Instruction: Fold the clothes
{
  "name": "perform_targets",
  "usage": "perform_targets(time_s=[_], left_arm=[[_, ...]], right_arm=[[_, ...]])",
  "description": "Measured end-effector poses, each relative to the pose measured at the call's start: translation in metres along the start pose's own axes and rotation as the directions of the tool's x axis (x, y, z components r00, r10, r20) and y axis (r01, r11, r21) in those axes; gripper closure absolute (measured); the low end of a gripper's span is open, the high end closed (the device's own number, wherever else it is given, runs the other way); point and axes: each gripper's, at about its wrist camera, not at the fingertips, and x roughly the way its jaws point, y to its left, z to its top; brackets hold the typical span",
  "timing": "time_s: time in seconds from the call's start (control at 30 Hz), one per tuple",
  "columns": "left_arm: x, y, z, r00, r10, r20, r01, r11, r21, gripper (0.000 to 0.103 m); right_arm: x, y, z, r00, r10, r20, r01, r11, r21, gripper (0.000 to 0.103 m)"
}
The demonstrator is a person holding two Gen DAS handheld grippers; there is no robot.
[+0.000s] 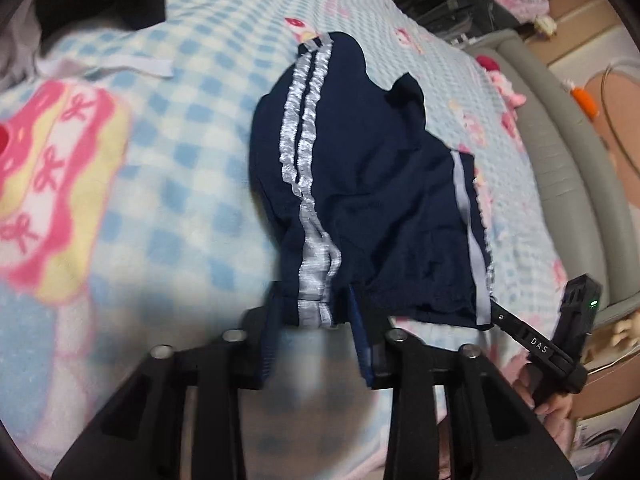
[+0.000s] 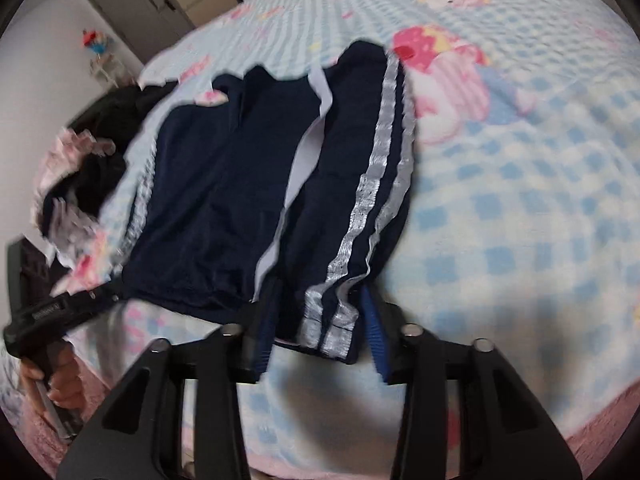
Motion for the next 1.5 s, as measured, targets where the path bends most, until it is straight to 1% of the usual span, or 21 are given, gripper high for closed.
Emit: perform_targets(time_s=[0.07, 0.17, 0.2, 0.3, 0.33, 0.37, 0.43, 0.5, 0.57, 0.63, 0.77, 1.03, 1.1, 1.17, 1.2, 1.23, 1.27, 1.3, 1.33, 1.43, 1.5], left_arm=[[-0.009, -0.008, -0.001, 1.000, 0.008, 0.028, -0.009, 1.000, 0.029, 0.091], [-0.018, -0.015, -0.001, 0.999, 0.001, 0.042, -0.004, 0.998, 0.068, 0.091], [-0.016, -0.014, 0.001, 1.000, -0.003, 0.028, 0.001, 0.997, 0.071, 0.090], [0.001, -0.001, 0.006, 1.000, -0.011, -0.028, 0.012, 1.000, 0.027, 0.089], [0.001, 0.000, 0.006, 1.000, -0.002, -0.027, 0.002, 1.000, 0.021, 0.090], [0.000, -0.001, 0.005, 1.000, 0.010, -0.023, -0.010, 1.000, 0.016, 0.091], [-0.017, -0.010, 0.000, 1.000, 0.003, 0.014, -0.004, 0.999, 0.048, 0.093], [-0.035, -0.019, -0.005, 0.999, -0.003, 0.043, -0.001, 0.996, 0.084, 0.093], [-0.053, -0.025, -0.012, 0.999, -0.025, 0.045, 0.020, 0.994, 0.105, 0.093], [-0.067, -0.031, -0.020, 0.999, -0.018, 0.044, 0.011, 0.990, 0.141, 0.093], [-0.074, -0.028, -0.036, 1.000, -0.017, 0.004, 0.017, 0.989, 0.146, 0.093], [-0.050, -0.012, -0.062, 0.995, 0.003, -0.098, 0.006, 0.996, 0.088, 0.092], [-0.043, -0.008, -0.062, 0.994, 0.015, -0.112, -0.006, 0.997, 0.073, 0.091], [-0.045, 0.000, -0.061, 0.994, -0.018, -0.112, 0.023, 0.999, 0.043, 0.089], [-0.049, 0.002, -0.062, 0.995, -0.035, -0.097, 0.039, 0.998, 0.040, 0.086], [-0.055, 0.002, -0.060, 0.996, -0.049, -0.071, 0.052, 0.998, 0.046, 0.084], [-0.061, 0.002, -0.057, 0.997, -0.063, -0.044, 0.065, 0.996, 0.054, 0.077], [-0.067, 0.005, -0.053, 0.997, -0.075, -0.024, 0.077, 0.995, 0.061, 0.067], [-0.072, 0.009, -0.048, 0.996, -0.087, -0.007, 0.088, 0.994, 0.069, 0.064], [-0.073, 0.013, -0.028, 0.997, -0.079, 0.013, 0.078, 0.993, 0.083, 0.064], [-0.067, 0.012, -0.011, 0.998, -0.054, 0.034, 0.050, 0.993, 0.107, 0.064]], right_arm=[[-0.001, 0.003, 0.001, 1.000, 0.004, -0.001, -0.004, 1.000, -0.014, 0.088], [-0.002, 0.007, 0.001, 1.000, 0.010, -0.002, -0.010, 0.999, -0.034, 0.089], [-0.002, 0.009, 0.002, 1.000, 0.012, -0.002, -0.012, 0.999, -0.041, 0.087], [0.004, 0.010, 0.002, 1.000, 0.013, -0.019, -0.014, 0.999, -0.050, 0.071], [0.016, 0.006, 0.002, 0.999, 0.007, -0.044, -0.009, 0.999, -0.038, 0.073], [0.024, 0.003, 0.001, 0.998, -0.006, -0.064, 0.005, 1.000, -0.027, 0.085], [0.010, 0.002, -0.001, 0.999, 0.000, -0.036, 0.000, 1.000, -0.015, 0.092], [-0.010, 0.003, -0.003, 1.000, 0.016, 0.005, -0.016, 1.000, -0.011, 0.093], [-0.032, 0.002, -0.005, 0.999, 0.033, 0.037, -0.033, 0.999, -0.011, 0.093], [-0.054, 0.002, -0.008, 0.996, 0.061, 0.061, -0.061, 0.998, -0.003, 0.093], [-0.072, 0.011, -0.025, 0.997, 0.042, 0.071, -0.040, 0.999, -0.026, 0.093], [-0.045, 0.013, -0.056, 1.000, -0.013, -0.028, 0.013, 1.000, -0.015, 0.093], [-0.042, 0.014, -0.057, 0.999, -0.032, -0.040, 0.031, 0.999, -0.030, 0.092], [-0.041, 0.009, -0.057, 0.997, -0.055, -0.052, 0.053, 0.998, -0.035, 0.087], [-0.045, 0.008, -0.056, 0.998, -0.055, -0.039, 0.053, 0.998, -0.036, 0.087], [-0.053, 0.009, -0.054, 0.999, -0.046, -0.014, 0.046, 0.998, -0.036, 0.081], [-0.061, 0.009, -0.052, 0.999, -0.038, 0.011, 0.038, 0.999, -0.036, 0.075], [-0.071, 0.010, -0.051, 0.998, -0.045, 0.042, 0.047, 0.998, -0.051, 0.074], [-0.081, 0.013, -0.050, 0.995, -0.061, 0.079, 0.067, 0.995, -0.075, 0.073], [-0.096, 0.022, -0.036, 0.985, -0.088, 0.149, 0.109, 0.984, -0.144, 0.067], [-0.094, 0.028, -0.021, 0.985, -0.085, 0.152, 0.110, 0.980, -0.167, 0.067]])
